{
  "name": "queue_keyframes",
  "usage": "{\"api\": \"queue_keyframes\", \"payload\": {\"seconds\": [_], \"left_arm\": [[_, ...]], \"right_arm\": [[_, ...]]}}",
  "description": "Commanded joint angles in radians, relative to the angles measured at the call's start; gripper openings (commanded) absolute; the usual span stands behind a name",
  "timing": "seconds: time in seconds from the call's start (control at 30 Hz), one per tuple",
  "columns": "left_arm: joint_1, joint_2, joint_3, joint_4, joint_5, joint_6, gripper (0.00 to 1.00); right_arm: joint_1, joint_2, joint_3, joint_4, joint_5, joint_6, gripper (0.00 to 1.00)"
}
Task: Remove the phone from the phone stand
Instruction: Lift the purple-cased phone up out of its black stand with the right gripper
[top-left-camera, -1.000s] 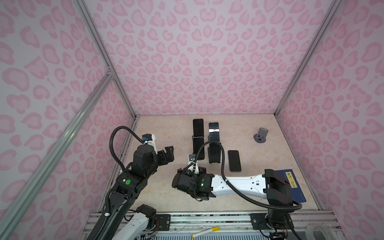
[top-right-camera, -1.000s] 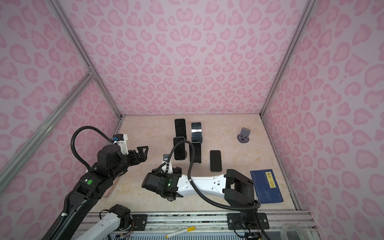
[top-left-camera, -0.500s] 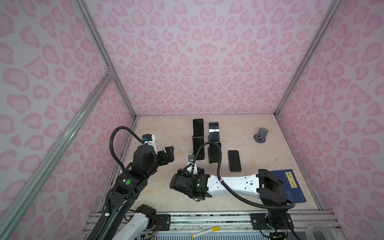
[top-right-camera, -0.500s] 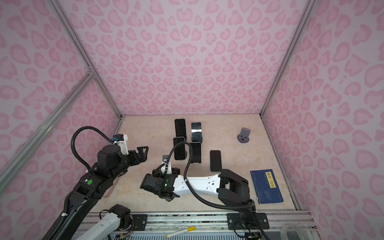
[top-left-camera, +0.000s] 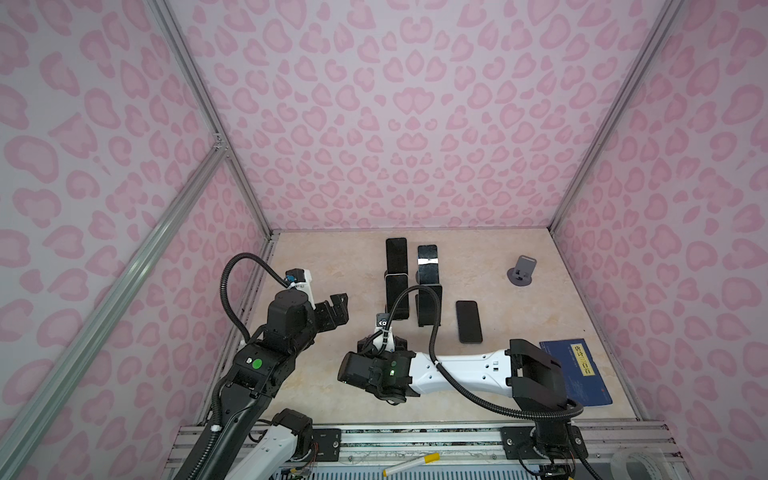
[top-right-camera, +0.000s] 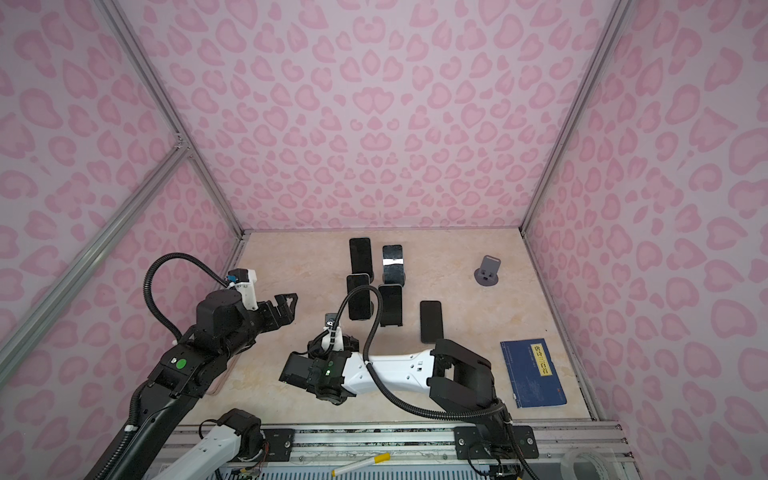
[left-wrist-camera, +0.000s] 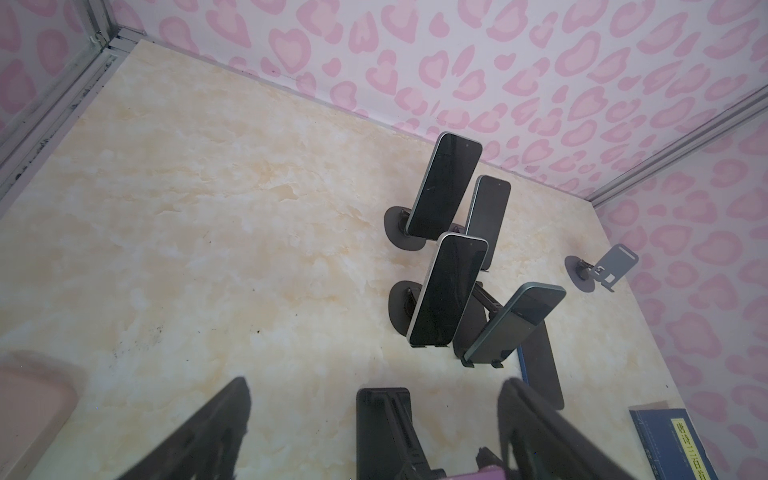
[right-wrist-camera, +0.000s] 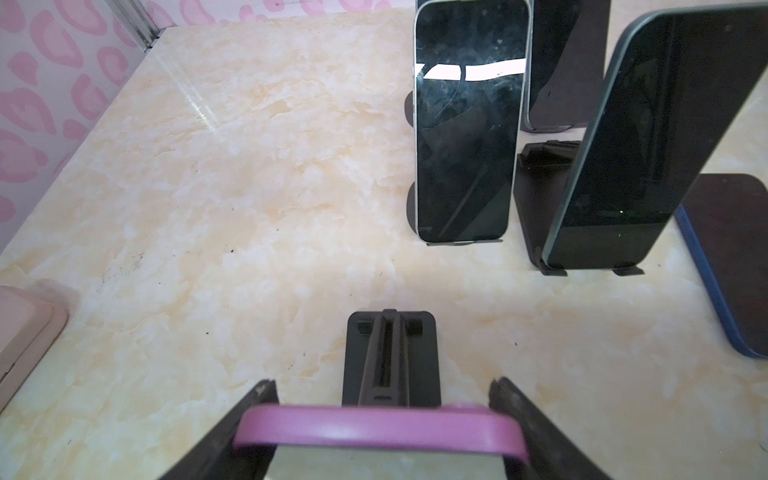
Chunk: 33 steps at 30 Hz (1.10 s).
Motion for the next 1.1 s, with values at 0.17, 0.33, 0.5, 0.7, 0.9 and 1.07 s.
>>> {"api": "queue_keyframes", "payload": {"seconds": [0.17,0.33,0.5,0.7,0.9,1.07], "left_arm": [[0.002,-0.001,-0.008,0.031,0.002,-0.003,0.96],[0.002,0.004,-0.008,0.033,0.006,-0.004,0.96],[0.004,0.000,-0.009,0.035,0.012,-0.004,0.96],[0.004,-0.001,-0.010,0.039,0.015,-0.007,0.96],[0.003,-0.016,-0.018,0.047,0.005,-0.014,0.96],[0.004,-0.010,-0.017,0.054,0.013,-0.014,0.96]], "right_arm": [[0.015,0.005,-0.008,-0.011,0.052,-0.014,0.77],[0.021,-0.001,-0.015,0.012,0.050,-0.050,0.75],[0.021,-0.008,-0.019,0.025,0.047,-0.082,0.74],[0.022,-0.035,-0.035,0.052,0.048,-0.113,0.73],[0.022,-0.063,-0.041,0.063,0.038,-0.143,0.73],[0.020,-0.118,-0.066,0.082,0.045,-0.194,0.73]]}}
